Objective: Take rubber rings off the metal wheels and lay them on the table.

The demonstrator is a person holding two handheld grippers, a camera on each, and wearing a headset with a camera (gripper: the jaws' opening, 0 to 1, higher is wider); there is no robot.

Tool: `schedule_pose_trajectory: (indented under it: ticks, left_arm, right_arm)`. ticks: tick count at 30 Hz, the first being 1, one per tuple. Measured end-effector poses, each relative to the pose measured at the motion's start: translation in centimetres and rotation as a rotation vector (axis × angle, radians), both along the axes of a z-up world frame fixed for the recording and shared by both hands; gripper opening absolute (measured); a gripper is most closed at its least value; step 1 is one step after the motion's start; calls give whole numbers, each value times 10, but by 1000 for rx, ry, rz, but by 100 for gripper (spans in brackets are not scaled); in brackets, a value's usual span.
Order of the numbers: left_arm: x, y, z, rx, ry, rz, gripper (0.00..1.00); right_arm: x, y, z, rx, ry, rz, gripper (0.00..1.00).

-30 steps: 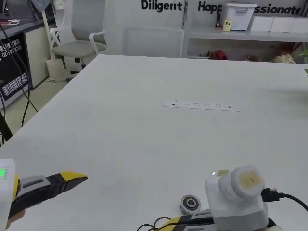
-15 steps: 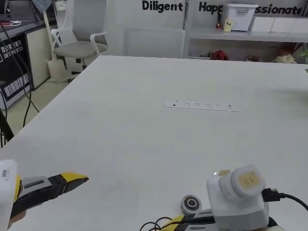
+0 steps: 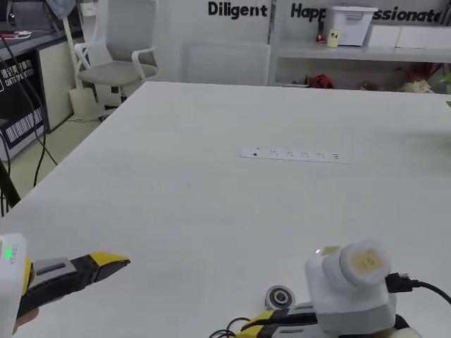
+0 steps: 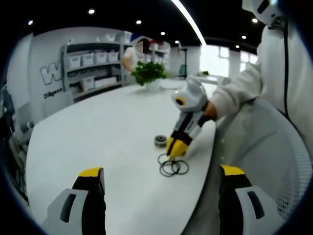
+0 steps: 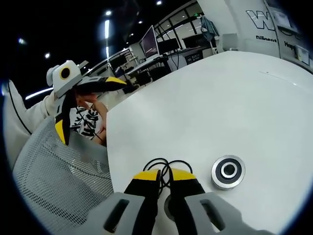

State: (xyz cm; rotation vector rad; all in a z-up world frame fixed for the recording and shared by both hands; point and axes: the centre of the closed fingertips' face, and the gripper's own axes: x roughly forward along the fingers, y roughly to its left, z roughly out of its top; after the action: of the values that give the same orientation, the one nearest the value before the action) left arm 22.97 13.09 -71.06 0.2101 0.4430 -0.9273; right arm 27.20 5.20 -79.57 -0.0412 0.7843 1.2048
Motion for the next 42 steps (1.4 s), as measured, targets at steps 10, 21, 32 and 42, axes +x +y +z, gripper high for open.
schedule_pose_trajectory:
  ticks: [10,21,32,42]
  left_arm:
    - [-2,1,2,-1,-7,5,98]
    - [-2,6,10,-6,-29,24,98]
    - [-6,12,17,-19,-45,48,100]
    - [-7,15,22,-34,-58,60,100]
  right_arm:
    - [11,-6,15,27,-25,-31,8]
    - [23,-12,38,76,-50,-66,14]
    - [20,-18,62,100,-88,-25,31]
    - [20,-45,95,118,-135,-26,54]
